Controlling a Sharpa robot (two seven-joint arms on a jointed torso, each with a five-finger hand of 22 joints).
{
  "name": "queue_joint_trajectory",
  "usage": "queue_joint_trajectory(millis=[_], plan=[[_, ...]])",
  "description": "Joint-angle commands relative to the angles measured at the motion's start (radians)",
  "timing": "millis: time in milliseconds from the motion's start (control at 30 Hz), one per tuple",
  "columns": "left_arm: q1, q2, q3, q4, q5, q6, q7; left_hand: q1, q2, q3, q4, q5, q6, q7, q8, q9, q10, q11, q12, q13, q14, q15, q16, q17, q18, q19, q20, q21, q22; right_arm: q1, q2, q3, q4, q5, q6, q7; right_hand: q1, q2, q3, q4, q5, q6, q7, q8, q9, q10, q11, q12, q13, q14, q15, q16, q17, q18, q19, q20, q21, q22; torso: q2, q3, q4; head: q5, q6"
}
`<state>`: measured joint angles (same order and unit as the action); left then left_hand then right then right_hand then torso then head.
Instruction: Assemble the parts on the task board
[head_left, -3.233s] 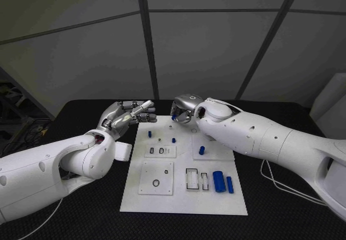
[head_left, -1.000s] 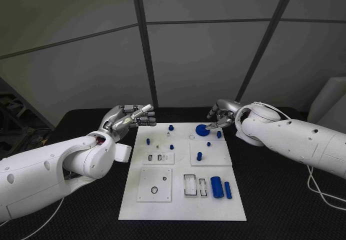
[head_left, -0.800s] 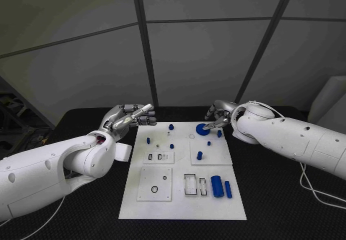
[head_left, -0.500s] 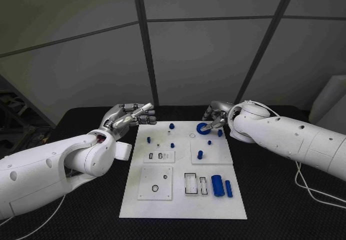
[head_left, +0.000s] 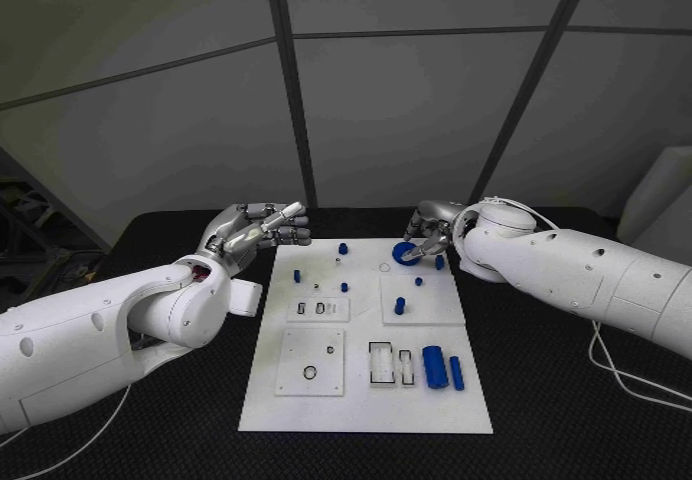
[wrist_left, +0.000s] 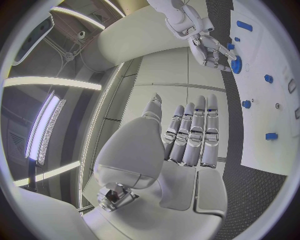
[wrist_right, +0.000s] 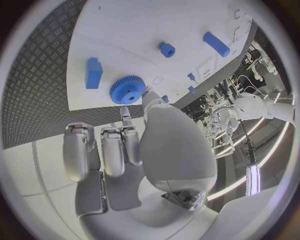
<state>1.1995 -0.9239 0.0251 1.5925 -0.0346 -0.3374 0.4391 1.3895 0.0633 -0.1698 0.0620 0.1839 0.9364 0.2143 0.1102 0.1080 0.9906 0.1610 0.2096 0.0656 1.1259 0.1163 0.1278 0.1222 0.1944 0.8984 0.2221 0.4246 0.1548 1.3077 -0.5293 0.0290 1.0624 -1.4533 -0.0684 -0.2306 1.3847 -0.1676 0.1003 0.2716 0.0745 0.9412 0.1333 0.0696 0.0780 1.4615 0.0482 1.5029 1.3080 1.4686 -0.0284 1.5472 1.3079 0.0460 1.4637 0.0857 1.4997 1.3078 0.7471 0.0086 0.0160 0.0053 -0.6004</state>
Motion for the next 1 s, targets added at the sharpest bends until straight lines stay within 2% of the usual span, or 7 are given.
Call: queue_joint_trajectory(millis=[33,467,667,800,1000], plan=[[0.001,0.000,0.001,-0.001,-0.005,0.008,0.002,-0.008,0.000,-0.005,0.001,-0.003,0.005,-0.001,-0.003,-0.001,0.004,0.003,-0.006,0.000,-0.003,0.003,-0.005,0.001,-0.014,-0.005,0.001,-0.003,-0.002,0.002,-0.002,0.000,-0.002,-0.041,0.011,0.001,0.009,0.007,0.002,-0.007,0.017,0.007,-0.001,-0.001,0.002,0.062,0.003,0.009,0.195,0.091,0.007,0.003,0.212,-0.016,0.030,0.004,0.007,0.121,0.000,0.0007,-0.0001,0.000,-0.002],[0.001,0.002,0.001,-0.004,-0.005,0.007,0.002,-0.007,0.001,-0.005,0.000,-0.003,0.005,-0.001,-0.004,-0.001,0.005,0.002,-0.007,0.000,-0.003,0.003,-0.005,0.001,-0.014,-0.005,0.001,-0.003,-0.002,0.000,0.011,0.000,-0.015,-0.055,0.042,0.004,0.017,0.014,0.007,-0.018,0.029,0.010,-0.001,-0.001,0.002,0.065,0.003,0.013,0.200,0.091,0.007,0.005,0.214,-0.018,0.033,0.004,0.010,0.127,0.000,0.0013,0.0014,-0.001,-0.005],[0.001,0.002,0.001,-0.005,-0.005,0.006,0.001,-0.007,0.001,-0.005,0.000,-0.003,0.005,-0.001,-0.004,-0.001,0.005,0.002,-0.007,0.000,-0.003,0.003,-0.005,0.001,-0.014,-0.005,0.001,-0.003,-0.002,-0.002,0.014,0.000,-0.021,-0.058,0.053,0.004,0.018,0.018,0.008,-0.021,0.030,0.014,-0.002,0.000,0.003,0.066,0.003,0.015,0.202,0.091,0.007,0.005,0.214,-0.018,0.033,0.004,0.010,0.128,0.000,0.0005,0.0004,0.001,-0.007],[0.001,0.003,0.001,-0.006,-0.005,0.006,0.000,-0.007,0.001,-0.005,0.000,-0.003,0.005,-0.001,-0.004,-0.001,0.005,0.002,-0.007,0.000,-0.003,0.003,-0.005,0.001,-0.014,-0.005,0.001,-0.003,-0.002,-0.003,0.018,0.000,-0.023,-0.059,0.061,0.004,0.018,0.020,0.009,-0.022,0.030,0.018,-0.002,0.001,0.004,0.067,0.002,0.016,0.204,0.091,0.007,0.005,0.215,-0.018,0.033,0.004,0.010,0.128,0.001,0.0015,0.0006,0.002,-0.008],[0.001,0.003,0.001,-0.007,-0.005,0.006,-0.001,-0.006,0.003,-0.004,-0.001,-0.002,0.005,-0.002,-0.004,-0.001,0.004,0.002,-0.007,0.000,-0.003,0.003,-0.006,0.001,-0.014,-0.005,0.001,-0.003,-0.002,-0.005,0.020,0.000,-0.026,-0.068,0.063,0.000,0.026,0.038,0.016,-0.040,0.036,0.046,-0.008,0.010,0.011,0.069,-0.003,0.019,0.207,0.091,0.003,0.005,0.216,-0.019,0.035,0.002,0.013,0.133,0.000,0.0011,0.0006,0.001,-0.010]])
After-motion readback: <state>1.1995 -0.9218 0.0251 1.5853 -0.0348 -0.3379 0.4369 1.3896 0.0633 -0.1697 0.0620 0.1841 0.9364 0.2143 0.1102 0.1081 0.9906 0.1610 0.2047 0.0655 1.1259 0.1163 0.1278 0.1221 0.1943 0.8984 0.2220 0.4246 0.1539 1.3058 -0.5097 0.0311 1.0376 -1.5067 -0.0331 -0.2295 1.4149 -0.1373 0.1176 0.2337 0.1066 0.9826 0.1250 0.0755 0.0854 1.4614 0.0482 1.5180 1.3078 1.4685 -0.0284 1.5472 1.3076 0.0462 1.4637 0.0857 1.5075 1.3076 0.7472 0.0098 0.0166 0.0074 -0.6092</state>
